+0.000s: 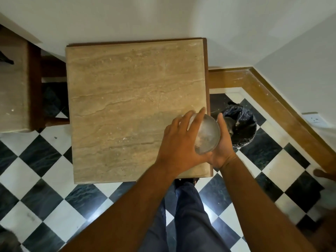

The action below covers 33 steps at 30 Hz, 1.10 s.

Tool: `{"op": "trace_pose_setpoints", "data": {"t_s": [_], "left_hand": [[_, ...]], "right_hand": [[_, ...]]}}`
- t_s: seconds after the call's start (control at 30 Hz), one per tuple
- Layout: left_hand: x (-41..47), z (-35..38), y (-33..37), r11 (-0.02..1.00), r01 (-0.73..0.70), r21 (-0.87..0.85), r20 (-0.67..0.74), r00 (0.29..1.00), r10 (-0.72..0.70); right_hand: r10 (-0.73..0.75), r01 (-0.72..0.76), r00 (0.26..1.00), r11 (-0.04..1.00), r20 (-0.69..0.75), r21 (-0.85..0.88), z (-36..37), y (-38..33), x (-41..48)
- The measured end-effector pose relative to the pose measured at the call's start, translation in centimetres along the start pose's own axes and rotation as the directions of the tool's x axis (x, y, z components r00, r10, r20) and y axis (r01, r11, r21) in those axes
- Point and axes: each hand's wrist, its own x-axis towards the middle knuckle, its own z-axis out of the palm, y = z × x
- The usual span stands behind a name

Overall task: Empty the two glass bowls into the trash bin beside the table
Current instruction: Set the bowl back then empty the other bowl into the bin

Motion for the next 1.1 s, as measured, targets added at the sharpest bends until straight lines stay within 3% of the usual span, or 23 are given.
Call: {"op": "trace_pose_setpoints", "data": {"t_s": [0.13, 0.23, 0.27, 0.33, 0.4, 0.43, 0.47, 0.57, 0.63, 0.8, 0.93, 0.97, 1.03, 1.07, 1.1], "left_hand": [[0.4, 1.1, -0.6, 0.990, 0.007, -0.143, 0.053, 0.999, 0.001], [-0.7, 2.1, -3.6, 0.976, 0.155, -0.154, -0.070, 0.983, -0.168], [-1.4, 2.5, -5.1, 0.967, 0.215, -0.134, -0.112, 0.967, -0.230], [-2.5, 3.0, -7.9, 0.943, 0.319, -0.092, -0.162, 0.930, -0.330], [-3.3, 3.4, -10.4, 0.917, 0.397, -0.040, -0.186, 0.899, -0.397], [-3.6, 3.5, -11.3, 0.906, 0.422, -0.024, -0.195, 0.887, -0.418], [-3.8, 3.6, -12.0, 0.899, 0.439, -0.010, -0.203, 0.879, -0.431], [-4.2, 3.5, -12.8, 0.895, 0.446, 0.027, -0.182, 0.882, -0.434], [-4.3, 3.5, -12.8, 0.900, 0.435, 0.041, -0.184, 0.888, -0.421], [-4.4, 3.7, -12.5, 0.898, 0.438, 0.035, -0.184, 0.886, -0.425], [-4.5, 4.2, -12.3, 0.905, 0.424, 0.036, -0.188, 0.892, -0.410], [-4.5, 4.3, -12.2, 0.904, 0.426, 0.041, -0.194, 0.891, -0.411], [-4.7, 4.3, -12.1, 0.900, 0.433, 0.046, -0.190, 0.889, -0.417], [-4.8, 4.3, -12.1, 0.904, 0.425, 0.045, -0.185, 0.893, -0.411], [-4.9, 4.3, -12.1, 0.906, 0.420, 0.050, -0.189, 0.895, -0.404]], "right_hand": [[-0.160, 0.150, 0.974, 0.986, -0.162, -0.072, -1.5, -2.0, -1.3], [-0.413, 0.328, 0.844, 0.902, -0.342, -0.280, -2.3, -4.4, -2.7], [-0.538, 0.368, 0.752, 0.822, -0.379, -0.435, -2.6, -5.1, -3.4], [-0.821, 0.358, 0.441, 0.531, -0.363, -0.768, -4.0, -6.0, -5.0], [-0.987, 0.269, 0.113, 0.145, -0.118, -0.952, -6.4, -7.0, -5.5], [-0.999, 0.201, 0.033, -0.004, 0.011, -0.979, -7.9, -7.4, -5.0], [-0.997, 0.117, 0.054, -0.049, 0.055, -0.992, -8.9, -7.7, -3.9], [-0.891, -0.172, 0.394, 0.170, -0.226, -0.970, -10.6, -6.9, 0.4], [-0.860, -0.278, 0.453, 0.116, -0.236, -0.954, -11.7, -6.9, 1.8], [-0.928, -0.274, 0.287, 0.157, -0.236, -0.949, -11.7, -8.5, 0.1], [-0.987, -0.185, 0.158, -0.023, -0.007, -0.982, -10.5, -8.3, -2.0], [-0.982, -0.180, 0.191, -0.033, -0.002, -0.983, -10.6, -8.0, -1.7], [-0.917, -0.231, 0.345, 0.123, -0.200, -0.965, -10.8, -7.2, -0.5], [-0.877, -0.268, 0.381, 0.197, -0.291, -0.943, -11.0, -7.1, -0.2], [-0.881, -0.262, 0.365, 0.212, -0.300, -0.941, -11.1, -7.6, 0.0]]}}
